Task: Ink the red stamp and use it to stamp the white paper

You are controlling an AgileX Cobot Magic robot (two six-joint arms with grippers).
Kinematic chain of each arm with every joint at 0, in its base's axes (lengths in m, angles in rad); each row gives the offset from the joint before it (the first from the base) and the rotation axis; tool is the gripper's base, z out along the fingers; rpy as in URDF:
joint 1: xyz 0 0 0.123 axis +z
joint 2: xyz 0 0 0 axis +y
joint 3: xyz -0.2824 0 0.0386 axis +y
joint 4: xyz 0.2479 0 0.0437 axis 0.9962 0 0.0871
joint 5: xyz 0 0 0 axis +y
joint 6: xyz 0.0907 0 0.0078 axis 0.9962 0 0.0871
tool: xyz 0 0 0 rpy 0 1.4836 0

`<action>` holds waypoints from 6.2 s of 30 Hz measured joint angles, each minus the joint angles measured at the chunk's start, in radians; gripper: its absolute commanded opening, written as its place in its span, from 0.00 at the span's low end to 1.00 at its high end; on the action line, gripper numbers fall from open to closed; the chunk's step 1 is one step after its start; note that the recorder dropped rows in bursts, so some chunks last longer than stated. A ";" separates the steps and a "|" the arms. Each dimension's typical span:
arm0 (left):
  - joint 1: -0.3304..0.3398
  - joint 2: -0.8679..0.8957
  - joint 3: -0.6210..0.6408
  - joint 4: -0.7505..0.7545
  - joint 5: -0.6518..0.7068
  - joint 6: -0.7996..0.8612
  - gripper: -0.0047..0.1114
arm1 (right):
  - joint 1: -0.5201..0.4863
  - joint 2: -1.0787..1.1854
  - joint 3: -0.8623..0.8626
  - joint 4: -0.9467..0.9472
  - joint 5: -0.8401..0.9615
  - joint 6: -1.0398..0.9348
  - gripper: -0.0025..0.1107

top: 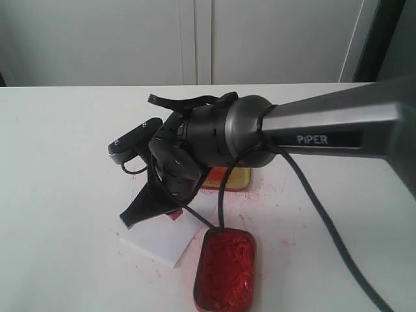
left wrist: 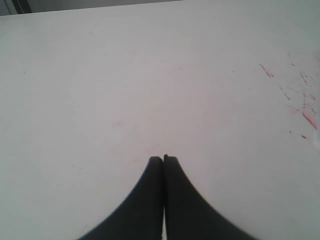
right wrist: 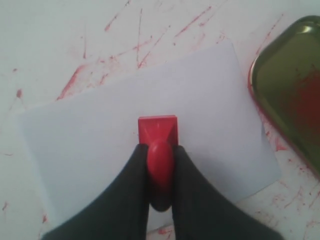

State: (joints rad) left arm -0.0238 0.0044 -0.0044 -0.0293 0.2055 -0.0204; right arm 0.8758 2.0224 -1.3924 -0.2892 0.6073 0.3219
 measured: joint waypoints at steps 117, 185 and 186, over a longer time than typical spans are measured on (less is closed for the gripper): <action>0.000 0.000 0.000 0.000 0.000 0.000 0.04 | -0.202 0.097 -0.005 1.750 -0.040 -1.006 0.02; 0.000 0.000 0.000 0.000 0.000 0.000 0.04 | -0.202 0.062 -0.004 1.622 -0.263 -0.943 0.20; 0.000 0.000 0.000 0.000 0.000 0.000 0.04 | -0.202 0.053 -0.004 1.613 -0.249 -0.943 0.18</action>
State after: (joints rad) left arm -0.0238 0.0044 -0.0044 -0.0293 0.2055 -0.0204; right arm 0.6735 2.0756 -1.3959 1.3237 0.3585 -0.6214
